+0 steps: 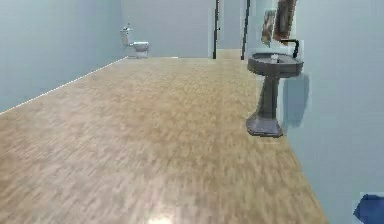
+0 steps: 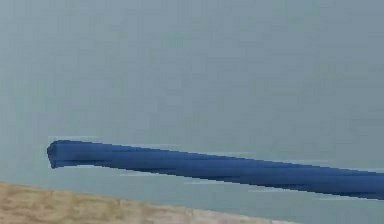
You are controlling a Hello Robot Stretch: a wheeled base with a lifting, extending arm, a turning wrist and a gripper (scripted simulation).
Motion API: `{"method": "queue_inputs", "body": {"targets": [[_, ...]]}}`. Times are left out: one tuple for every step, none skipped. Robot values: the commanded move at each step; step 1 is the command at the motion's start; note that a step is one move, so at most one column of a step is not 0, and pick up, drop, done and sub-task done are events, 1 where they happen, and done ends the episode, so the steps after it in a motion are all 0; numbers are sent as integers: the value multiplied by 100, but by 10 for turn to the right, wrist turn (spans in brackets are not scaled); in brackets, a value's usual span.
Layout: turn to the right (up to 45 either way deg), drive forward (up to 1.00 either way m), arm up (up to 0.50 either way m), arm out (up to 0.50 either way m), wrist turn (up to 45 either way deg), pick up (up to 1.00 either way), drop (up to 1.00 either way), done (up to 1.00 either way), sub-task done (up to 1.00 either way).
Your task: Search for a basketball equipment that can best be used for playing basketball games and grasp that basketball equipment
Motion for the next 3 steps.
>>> {"method": "queue_inputs", "body": {"targets": [[0, 100, 0, 0, 0, 0, 0, 0, 0], [0, 100, 0, 0, 0, 0, 0, 0, 0], [0, 15, 0, 0, 0, 0, 0, 0, 0]]}}
